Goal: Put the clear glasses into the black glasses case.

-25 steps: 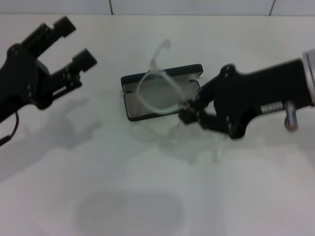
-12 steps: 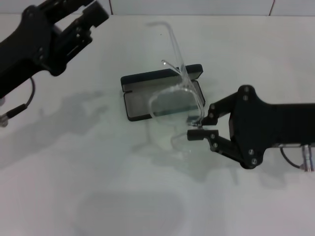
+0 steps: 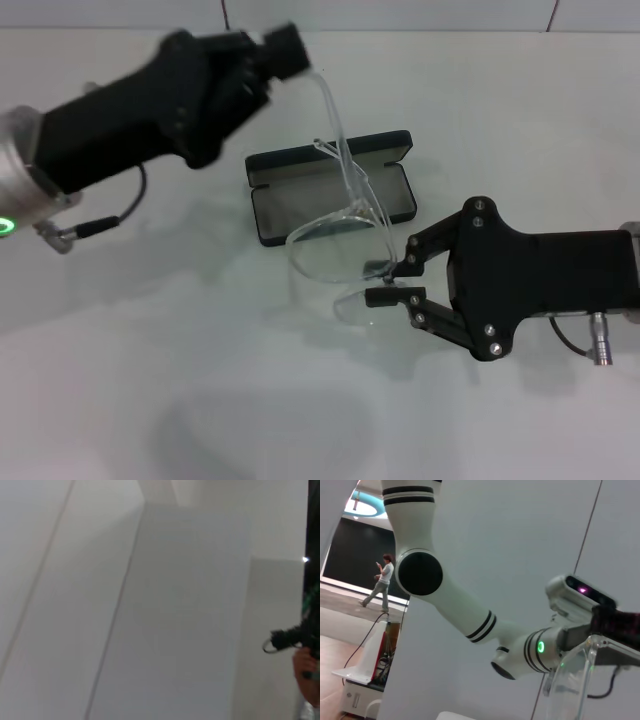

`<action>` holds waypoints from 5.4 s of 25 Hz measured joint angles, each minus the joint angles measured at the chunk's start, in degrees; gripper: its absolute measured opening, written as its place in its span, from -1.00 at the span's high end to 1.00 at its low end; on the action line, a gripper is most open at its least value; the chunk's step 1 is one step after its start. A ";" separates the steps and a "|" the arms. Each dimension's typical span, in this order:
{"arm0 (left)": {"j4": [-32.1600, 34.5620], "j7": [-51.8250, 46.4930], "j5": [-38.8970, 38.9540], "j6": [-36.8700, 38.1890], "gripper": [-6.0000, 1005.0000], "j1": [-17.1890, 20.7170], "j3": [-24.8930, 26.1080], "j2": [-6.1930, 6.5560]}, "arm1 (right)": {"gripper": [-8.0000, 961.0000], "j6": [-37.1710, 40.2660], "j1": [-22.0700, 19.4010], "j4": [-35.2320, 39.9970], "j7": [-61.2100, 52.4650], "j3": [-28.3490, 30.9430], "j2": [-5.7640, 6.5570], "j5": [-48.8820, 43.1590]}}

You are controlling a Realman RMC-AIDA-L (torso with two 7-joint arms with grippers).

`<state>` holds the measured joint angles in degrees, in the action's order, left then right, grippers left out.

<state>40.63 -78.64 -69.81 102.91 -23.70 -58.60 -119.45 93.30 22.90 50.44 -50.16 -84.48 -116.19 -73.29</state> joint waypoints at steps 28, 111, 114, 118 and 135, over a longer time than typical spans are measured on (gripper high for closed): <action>-0.29 -3.52 -3.48 0.45 0.91 -0.64 -6.14 0.08 | 0.78 -0.57 0.75 -0.01 0.22 -0.68 0.00 0.09; -6.08 2.67 -4.18 3.18 0.91 -3.03 -2.74 -0.43 | 0.79 9.23 4.87 -6.60 2.12 -0.59 0.42 12.07; -6.07 2.68 -4.18 3.42 0.91 -3.16 -2.75 -0.43 | 0.79 7.37 5.08 -6.63 1.94 -0.83 0.39 12.04; -6.08 2.70 -4.19 3.48 0.90 -3.22 -2.89 -0.41 | 0.79 5.75 5.43 -6.80 1.72 -0.96 0.35 11.69; -6.10 3.10 -4.22 3.30 0.90 -3.20 -1.54 -0.19 | 0.83 3.81 6.29 -7.25 -0.12 -1.03 0.43 11.42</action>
<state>34.53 -75.54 -74.04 106.21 -26.90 -60.14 -119.64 97.11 29.18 43.19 -50.27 -85.52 -115.76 -61.87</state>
